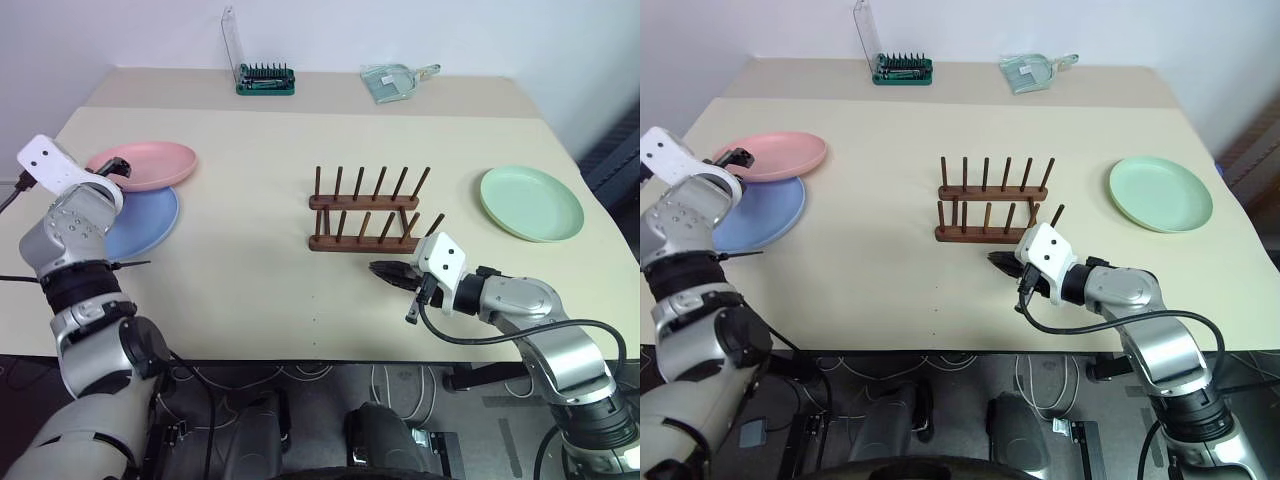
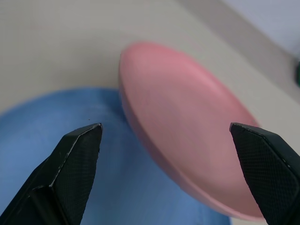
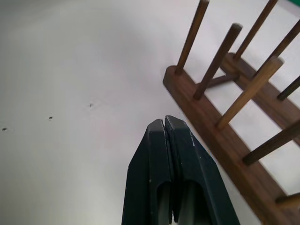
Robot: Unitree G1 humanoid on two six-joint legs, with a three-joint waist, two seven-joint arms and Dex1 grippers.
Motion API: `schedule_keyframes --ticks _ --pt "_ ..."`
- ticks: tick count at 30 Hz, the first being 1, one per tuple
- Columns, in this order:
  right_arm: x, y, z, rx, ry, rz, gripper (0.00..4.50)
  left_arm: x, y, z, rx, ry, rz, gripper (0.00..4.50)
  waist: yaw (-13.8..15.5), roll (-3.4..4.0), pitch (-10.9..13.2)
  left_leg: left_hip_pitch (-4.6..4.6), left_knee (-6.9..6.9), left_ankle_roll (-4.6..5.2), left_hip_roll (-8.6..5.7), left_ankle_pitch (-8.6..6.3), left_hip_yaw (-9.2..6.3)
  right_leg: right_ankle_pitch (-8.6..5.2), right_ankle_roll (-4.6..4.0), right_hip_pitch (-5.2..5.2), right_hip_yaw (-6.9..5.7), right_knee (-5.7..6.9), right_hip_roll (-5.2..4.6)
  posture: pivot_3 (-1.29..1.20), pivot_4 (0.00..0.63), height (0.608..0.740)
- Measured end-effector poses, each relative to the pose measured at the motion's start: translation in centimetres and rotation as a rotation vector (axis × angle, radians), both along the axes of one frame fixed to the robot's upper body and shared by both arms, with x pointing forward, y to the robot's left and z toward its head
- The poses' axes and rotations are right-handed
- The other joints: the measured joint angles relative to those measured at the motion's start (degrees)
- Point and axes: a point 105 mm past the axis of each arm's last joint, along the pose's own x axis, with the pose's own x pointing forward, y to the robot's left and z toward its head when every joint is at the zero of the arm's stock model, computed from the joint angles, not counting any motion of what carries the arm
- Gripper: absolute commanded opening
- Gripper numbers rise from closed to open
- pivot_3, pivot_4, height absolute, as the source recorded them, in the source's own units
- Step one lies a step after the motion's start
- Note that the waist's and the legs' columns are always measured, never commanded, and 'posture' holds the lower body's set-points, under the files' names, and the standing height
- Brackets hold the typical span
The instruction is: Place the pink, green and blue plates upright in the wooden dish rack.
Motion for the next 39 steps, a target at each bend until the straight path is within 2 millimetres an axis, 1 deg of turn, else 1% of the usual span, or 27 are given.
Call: schedule_keyframes --ticks 3,4,5,6,7,8,9,10,12,21,24,26,28,30,31,33,34,36,39 --pt "-0.2 0.3 0.5 0.006 -0.022 0.004 0.00 0.6 0.0 -0.7 -0.043 0.027 0.000 4.47 0.13 -0.13 0.07 -0.02 0.00 0.00 -0.01 0.00 0.00 0.00 0.00 0.00 -0.01 -0.01 -0.01 0.00 0.150 0.732" --pt "-0.1 0.3 0.5 0.007 -0.023 0.002 0.00 0.7 0.1 -0.9 -0.050 0.033 0.004 3.96 0.14 -0.15 0.08 -0.02 0.00 0.00 -0.01 0.00 0.00 0.00 0.00 0.00 -0.01 -0.01 -0.02 0.00 0.150 0.732" --pt "-0.1 0.2 0.4 0.007 -0.020 -0.003 0.00 0.8 0.2 -1.0 -0.058 0.035 0.011 3.62 0.14 -0.20 0.11 -0.04 0.00 0.00 -0.01 0.00 0.00 0.00 0.00 -0.01 -0.01 -0.01 -0.03 0.00 0.150 0.732" --pt "-0.2 0.2 0.3 0.008 -0.017 -0.009 0.00 0.9 0.3 -1.0 -0.060 0.031 0.017 3.16 0.14 -0.24 0.13 -0.04 0.00 0.00 0.00 0.00 0.00 0.00 0.00 -0.01 -0.01 -0.01 -0.04 0.00 0.150 0.732" --pt "-0.2 0.1 0.2 0.008 -0.011 -0.014 0.00 1.0 0.4 -0.8 -0.060 0.022 0.023 2.65 0.14 -0.26 0.14 -0.05 0.00 0.00 0.00 0.00 -0.01 0.00 0.00 -0.02 -0.01 -0.01 -0.04 0.00 0.150 0.732" --pt "-0.2 0.0 0.0 0.008 -0.005 -0.018 0.00 1.0 0.4 -0.6 -0.059 0.012 0.027 2.05 0.14 -0.27 0.15 -0.05 0.00 -0.01 0.00 0.00 0.00 0.00 0.00 -0.02 -0.01 0.00 -0.05 0.00 0.150 0.732" --pt "-0.3 0.0 -0.2 0.009 0.002 -0.024 0.00 1.1 0.5 -0.3 -0.057 0.000 0.031 1.64 0.11 -0.27 0.15 -0.05 0.01 0.00 0.00 0.00 0.00 0.00 0.00 -0.02 -0.01 0.00 -0.05 0.00 0.150 0.732" --pt "-0.3 -0.1 -0.2 0.010 0.006 -0.026 0.00 1.1 0.5 -0.1 -0.056 -0.006 0.032 1.05 0.08 -0.27 0.15 -0.05 0.01 -0.01 0.00 0.00 0.00 0.00 0.00 -0.02 -0.01 0.00 -0.05 0.00 0.150 0.732" --pt "-0.3 -0.1 -0.2 0.012 0.007 -0.026 0.00 1.2 0.5 0.1 -0.056 -0.015 0.034 0.05 0.04 -0.27 0.15 -0.04 0.01 -0.01 0.00 0.00 0.00 0.00 0.00 -0.02 0.00 0.01 -0.04 0.00 0.150 0.732" --pt "-0.3 0.0 -0.1 0.013 0.004 -0.021 0.00 0.9 0.4 0.0 -0.055 -0.026 0.024 0.05 0.05 -0.29 0.15 -0.05 0.02 -0.01 0.00 0.00 0.00 0.00 0.00 -0.03 0.00 0.02 -0.05 0.00 0.150 0.732" --pt "-0.2 0.1 0.2 0.009 -0.006 -0.009 0.00 0.9 0.0 0.5 -0.051 -0.078 -0.001 0.05 0.11 -0.29 0.15 -0.06 0.03 -0.01 0.00 0.01 0.00 0.00 0.00 -0.02 0.00 0.02 -0.05 0.00 0.150 0.732" --pt "-0.1 0.3 0.8 0.001 -0.029 0.004 0.00 1.0 -0.8 1.4 -0.048 -0.150 -0.043 0.05 0.12 -0.30 0.16 -0.08 0.04 -0.01 0.00 0.01 -0.01 0.00 0.00 -0.03 -0.01 0.02 -0.04 0.00 0.150 0.732" --pt "0.1 0.7 2.2 -0.006 -0.077 0.026 0.00 1.1 -1.7 3.3 -0.029 -0.261 -0.098 0.05 0.01 -0.33 0.18 -0.11 0.04 -0.02 0.01 0.01 0.00 0.00 0.00 -0.07 0.00 0.02 -0.05 0.00 0.150 0.732" --pt "0.7 1.5 5.0 -0.004 -0.170 0.053 0.00 1.1 -3.3 5.8 0.003 -0.383 -0.171 0.05 -0.06 -0.35 0.20 -0.14 0.07 -0.04 0.03 0.02 -0.01 0.01 -0.01 -0.10 0.00 0.07 -0.03 0.00 0.150 0.732" --pt "1.2 2.2 7.4 -0.002 -0.249 0.062 0.24 0.9 -4.5 7.7 0.035 -0.460 -0.217 0.02 -0.11 -0.35 0.20 -0.14 0.09 -0.04 0.03 0.03 -0.01 0.01 -0.01 -0.12 0.01 0.09 -0.03 0.00 0.150 0.732" --pt "1.6 2.7 9.7 0.001 -0.331 0.064 0.80 0.7 -6.2 9.6 0.082 -0.526 -0.272 0.00 0.06 -0.35 0.20 -0.14 0.08 -0.04 0.02 0.03 -0.02 0.01 -0.01 -0.08 -0.01 0.07 -0.03 0.00 0.150 0.732" --pt "1.8 3.1 11.0 -0.007 -0.382 0.060 1.30 0.5 -7.3 10.5 0.110 -0.561 -0.306 0.00 0.09 -0.35 0.20 -0.15 0.08 -0.04 0.01 0.03 -0.01 0.00 -0.01 -0.10 0.00 0.06 -0.03 0.00 0.150 0.732" --pt "2.3 3.6 12.1 -0.041 -0.444 0.054 2.28 0.4 -9.4 11.7 0.162 -0.596 -0.368 0.00 0.24 -0.36 0.20 -0.15 0.10 -0.04 0.01 0.03 -0.01 0.00 -0.01 -0.07 -0.01 0.04 -0.03 0.00 0.150 0.732" --pt "4.1 4.9 12.4 -0.163 -0.553 0.033 3.80 0.1 -12.8 12.5 0.209 -0.625 -0.451 0.00 0.11 -0.35 0.20 -0.20 0.18 -0.03 0.00 0.03 0.02 0.00 0.00 -0.12 0.00 0.07 -0.02 0.00 0.150 0.732"
